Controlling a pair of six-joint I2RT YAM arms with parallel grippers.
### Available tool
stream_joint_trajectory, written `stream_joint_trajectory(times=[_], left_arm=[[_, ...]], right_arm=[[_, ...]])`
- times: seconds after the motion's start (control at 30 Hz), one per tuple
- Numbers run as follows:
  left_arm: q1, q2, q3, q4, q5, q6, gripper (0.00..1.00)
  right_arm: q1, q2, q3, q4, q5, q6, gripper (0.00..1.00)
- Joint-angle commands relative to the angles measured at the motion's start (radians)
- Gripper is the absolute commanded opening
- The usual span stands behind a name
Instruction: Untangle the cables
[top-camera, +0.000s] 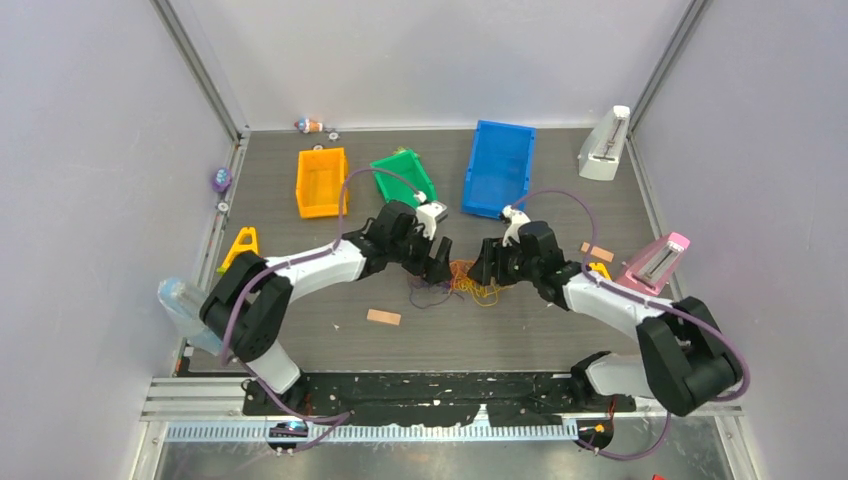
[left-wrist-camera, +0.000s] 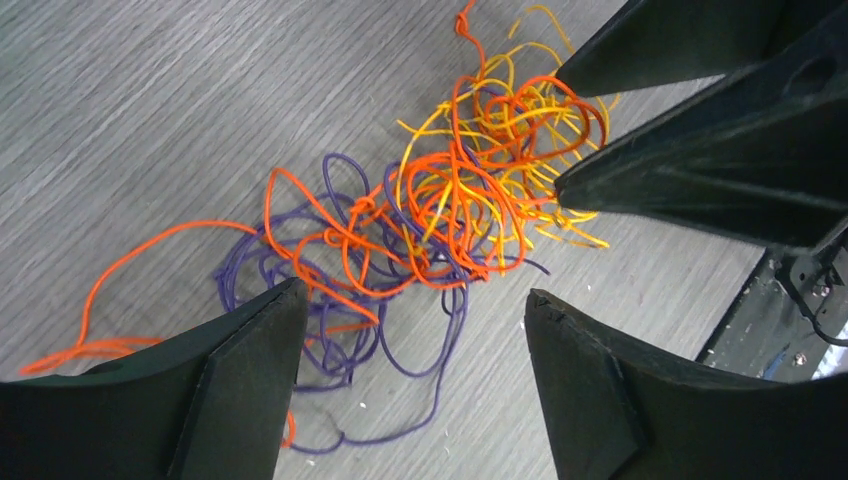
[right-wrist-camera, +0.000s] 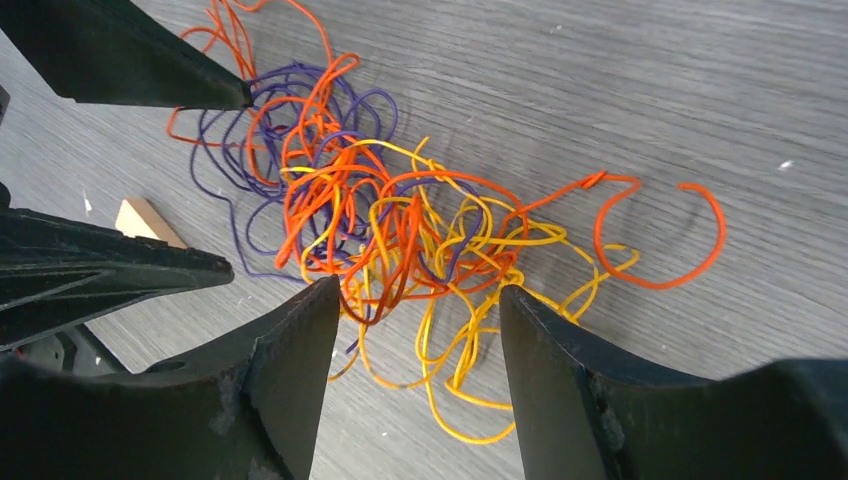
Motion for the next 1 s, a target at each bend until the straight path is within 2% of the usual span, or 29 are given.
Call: stream_joint_trajectory(times=[0.0, 0.13, 0.17, 0.23, 0.27, 0.3, 0.4, 0.43, 0.5, 0.57, 0.63, 0.83, 0.97], left_arm=[[-0.019, 0.102, 0.083, -0.007, 0.013, 0.004, 0.78], [-0.020, 0.216, 0.153, -0.029, 0.036, -0.028, 0.71], [-0.020, 0.232, 0.155, -0.008, 0.051, -0.045, 0.64], [-0.018, 0.255, 0.156, 0.037, 0.080, -0.076, 0.37], [-0.018, 0.263, 0.155, 0.053, 0.092, -0.088, 0.17], [-0.016, 0.264, 0.152, 0.070, 0.098, -0.092, 0.01], [0.026, 0.215, 0.096, 0.115, 0.096, -0.103, 0.00], [0.056, 0.185, 0.058, 0.157, 0.123, -0.122, 0.00], [0.149, 0.123, -0.025, 0.254, 0.195, -0.180, 0.00], [0.219, 0.071, -0.125, 0.356, 0.240, -0.248, 0.00], [0.257, 0.014, -0.186, 0.380, 0.233, -0.260, 0.00], [0.295, -0.170, -0.296, 0.347, 0.083, -0.269, 0.00], [0.301, -0.245, -0.316, 0.316, 0.013, -0.261, 0.00]], right_arm=[[-0.002, 0.110, -0.013, 0.184, -0.034, 0.019, 0.65], [0.001, 0.242, 0.019, 0.265, -0.072, 0.050, 0.63], [0.002, 0.258, 0.022, 0.278, -0.079, 0.057, 0.62], [0.004, 0.287, 0.023, 0.312, -0.105, 0.074, 0.48], [0.004, 0.287, 0.018, 0.324, -0.117, 0.079, 0.42], [0.004, 0.283, 0.012, 0.330, -0.121, 0.080, 0.30], [-0.009, 0.221, -0.005, 0.297, -0.098, 0.076, 0.17], [-0.026, 0.203, -0.006, 0.241, -0.044, 0.074, 0.11], [-0.065, 0.123, -0.009, 0.127, 0.064, 0.072, 0.06], [-0.114, 0.062, -0.014, 0.022, 0.196, 0.090, 0.05], [-0.162, 0.005, -0.026, -0.058, 0.304, 0.125, 0.05], [-0.194, -0.184, -0.047, -0.183, 0.508, 0.198, 0.06], [-0.193, -0.272, -0.049, -0.208, 0.555, 0.181, 0.09]])
